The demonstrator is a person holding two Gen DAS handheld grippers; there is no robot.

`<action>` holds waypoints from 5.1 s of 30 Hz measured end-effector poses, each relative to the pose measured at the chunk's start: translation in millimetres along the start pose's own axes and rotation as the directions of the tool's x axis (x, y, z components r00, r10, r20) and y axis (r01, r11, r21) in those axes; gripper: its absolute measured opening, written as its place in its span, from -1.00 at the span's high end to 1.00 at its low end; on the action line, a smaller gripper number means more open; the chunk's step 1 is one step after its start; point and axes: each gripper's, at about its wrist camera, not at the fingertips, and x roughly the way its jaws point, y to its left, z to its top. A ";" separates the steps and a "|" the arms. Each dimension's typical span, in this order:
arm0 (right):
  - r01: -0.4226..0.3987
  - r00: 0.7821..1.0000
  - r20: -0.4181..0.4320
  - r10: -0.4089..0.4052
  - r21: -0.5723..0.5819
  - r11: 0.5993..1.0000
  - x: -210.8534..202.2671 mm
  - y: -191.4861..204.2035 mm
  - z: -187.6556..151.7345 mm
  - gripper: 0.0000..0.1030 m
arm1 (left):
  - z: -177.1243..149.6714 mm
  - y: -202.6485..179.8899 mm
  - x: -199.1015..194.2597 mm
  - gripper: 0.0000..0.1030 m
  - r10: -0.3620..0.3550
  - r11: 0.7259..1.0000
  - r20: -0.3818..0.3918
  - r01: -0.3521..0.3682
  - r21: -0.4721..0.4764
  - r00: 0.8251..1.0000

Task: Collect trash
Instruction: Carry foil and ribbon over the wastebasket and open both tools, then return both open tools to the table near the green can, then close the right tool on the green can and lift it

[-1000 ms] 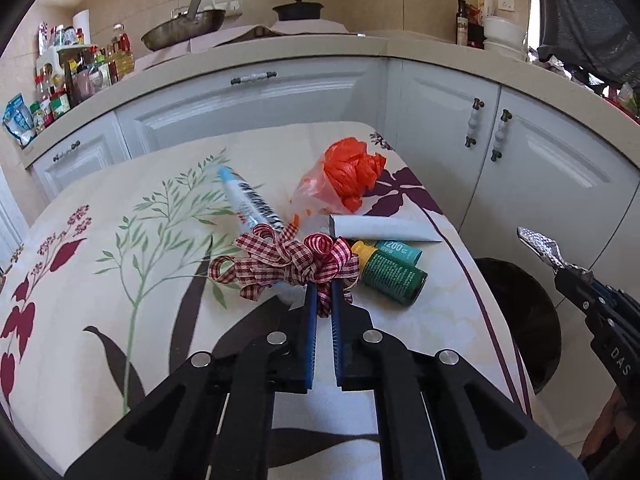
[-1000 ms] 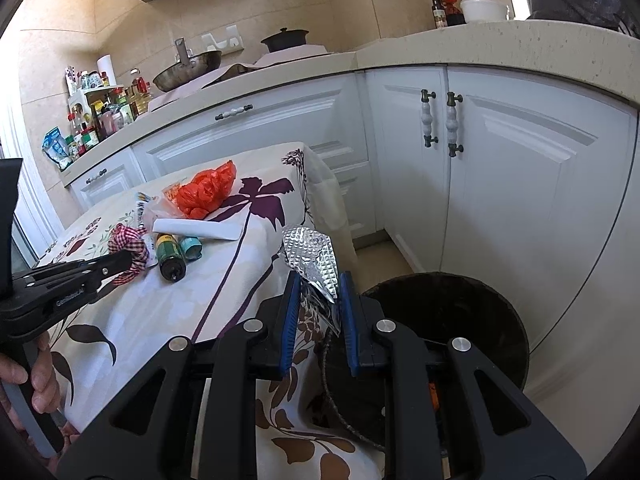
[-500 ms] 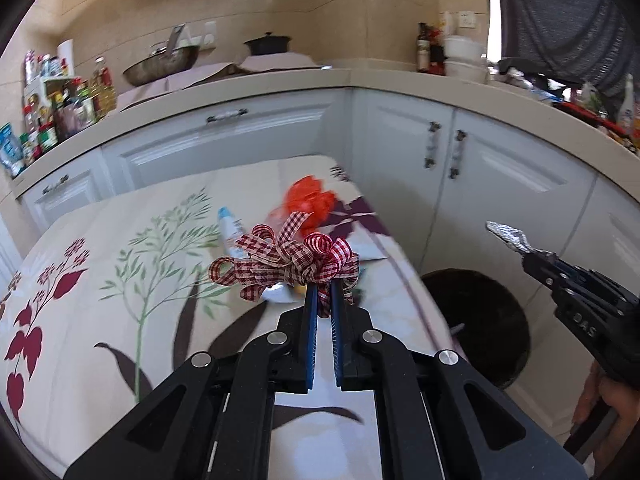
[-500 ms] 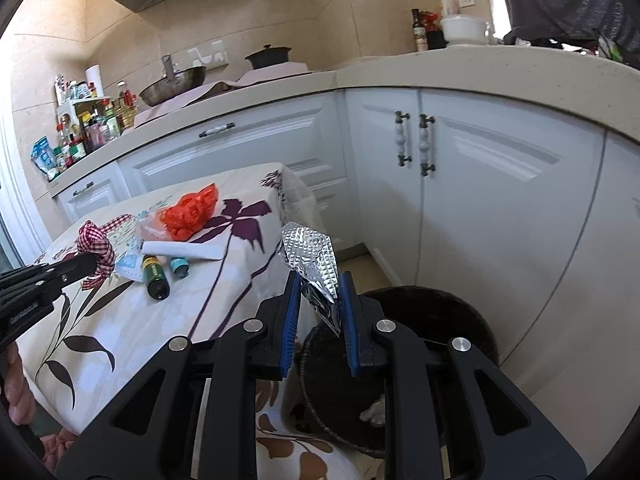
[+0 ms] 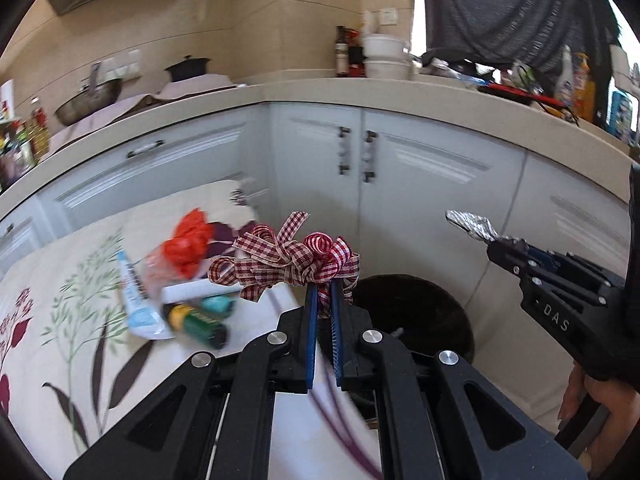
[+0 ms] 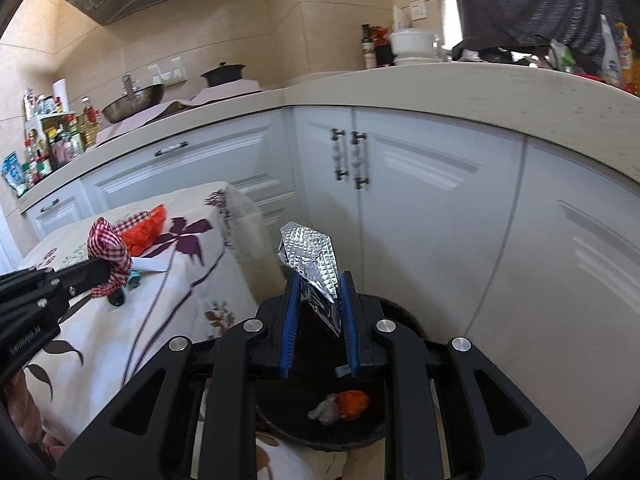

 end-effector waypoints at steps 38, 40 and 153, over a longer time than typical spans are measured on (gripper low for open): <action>-0.094 0.995 -0.033 0.095 0.029 0.995 35.5 20.2 2.9 0.20 | 0.4 15.6 14.0 -0.18 0.074 0.997 -0.044 -0.075 -0.026 0.996; -0.122 0.992 -0.038 0.122 0.012 0.992 35.9 34.3 5.0 0.20 | -2.5 30.8 7.8 -0.19 0.102 0.993 -0.047 -0.104 -0.051 0.994; -0.438 0.866 -0.314 0.388 -0.106 0.892 57.4 155.2 -10.7 0.55 | -37.3 154.4 24.8 0.92 0.134 0.923 -0.209 -0.199 -0.329 0.969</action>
